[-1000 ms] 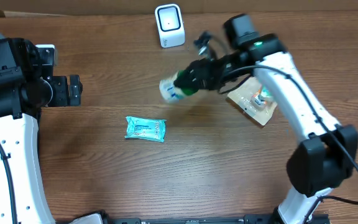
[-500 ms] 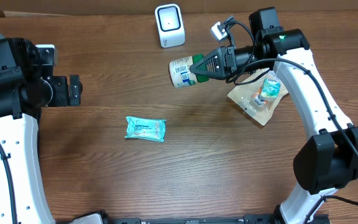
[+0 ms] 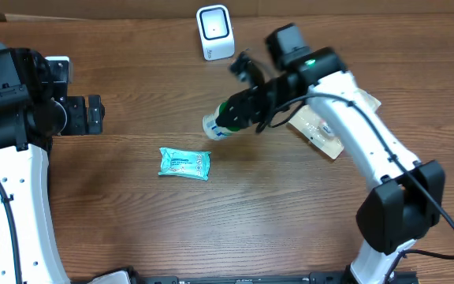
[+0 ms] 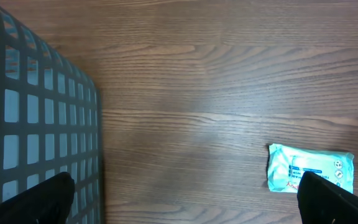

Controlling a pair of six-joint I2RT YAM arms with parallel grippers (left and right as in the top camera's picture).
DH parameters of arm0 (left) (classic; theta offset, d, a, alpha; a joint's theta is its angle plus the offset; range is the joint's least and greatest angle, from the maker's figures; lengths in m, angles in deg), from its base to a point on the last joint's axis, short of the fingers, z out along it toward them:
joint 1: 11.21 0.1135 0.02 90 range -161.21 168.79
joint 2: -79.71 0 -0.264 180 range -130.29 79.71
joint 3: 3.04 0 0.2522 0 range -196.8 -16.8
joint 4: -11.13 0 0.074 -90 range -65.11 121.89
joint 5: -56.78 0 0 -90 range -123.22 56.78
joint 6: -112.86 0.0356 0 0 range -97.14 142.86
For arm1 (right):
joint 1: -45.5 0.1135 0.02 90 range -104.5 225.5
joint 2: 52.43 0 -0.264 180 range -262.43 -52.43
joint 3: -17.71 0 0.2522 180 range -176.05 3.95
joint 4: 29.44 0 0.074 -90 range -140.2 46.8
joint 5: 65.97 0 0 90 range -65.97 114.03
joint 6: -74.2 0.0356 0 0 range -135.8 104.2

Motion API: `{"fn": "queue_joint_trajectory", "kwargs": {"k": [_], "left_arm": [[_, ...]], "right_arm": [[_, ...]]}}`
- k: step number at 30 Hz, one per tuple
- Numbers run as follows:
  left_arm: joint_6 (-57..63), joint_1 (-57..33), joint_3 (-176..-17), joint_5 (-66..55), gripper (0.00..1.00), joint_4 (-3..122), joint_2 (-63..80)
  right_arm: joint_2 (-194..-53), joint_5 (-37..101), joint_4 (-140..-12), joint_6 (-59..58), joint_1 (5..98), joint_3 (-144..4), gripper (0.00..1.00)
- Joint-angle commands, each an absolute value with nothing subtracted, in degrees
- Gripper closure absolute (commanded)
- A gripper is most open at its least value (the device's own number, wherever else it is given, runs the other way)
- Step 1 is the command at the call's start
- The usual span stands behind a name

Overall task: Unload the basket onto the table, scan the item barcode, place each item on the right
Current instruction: 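Lift the green jar and swing it toward the scanner, then hold the green jar in front of the white scanner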

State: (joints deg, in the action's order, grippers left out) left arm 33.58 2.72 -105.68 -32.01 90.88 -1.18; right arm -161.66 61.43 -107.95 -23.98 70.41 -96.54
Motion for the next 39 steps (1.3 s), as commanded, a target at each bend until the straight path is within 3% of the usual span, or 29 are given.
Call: {"fn": "queue_joint_trajectory", "kwargs": {"k": [1, 6, 13, 22, 27, 34, 39], "left_arm": [[34.5, 3.0, -106.7, -32.2, 0.01, 90.7, -0.5], [34.5, 3.0, -106.7, -32.2, 0.0, 90.7, -0.5], [34.5, 3.0, -106.7, -32.2, 0.0, 90.7, -0.5], [34.5, 3.0, -106.7, -32.2, 0.0, 90.7, -0.5], [34.5, 3.0, -106.7, -32.2, 0.0, 90.7, -0.5], [34.5, 3.0, -106.7, -32.2, 0.0, 90.7, -0.5], [34.5, 3.0, -106.7, -32.2, 0.0, 90.7, -0.5]], "right_arm": [[-159.9, 32.4, -102.9, -23.4, 75.5, -97.0, 0.68], [-159.9, 14.7, -88.6, -25.8, 78.4, -93.7, 0.67], [-164.3, 11.8, -64.5, -49.6, 77.0, -92.0, 0.68], [-176.6, 2.7, -32.2, -65.9, 76.0, -92.0, 0.67], [-183.3, 2.5, -16.1, -69.1, 74.3, -92.2, 0.67], [-188.1, 6.1, -9.8, -82.0, 73.4, -92.6, 0.68], [-189.0, 7.2, -8.9, -85.1, 73.4, -93.3, 0.68]]}}
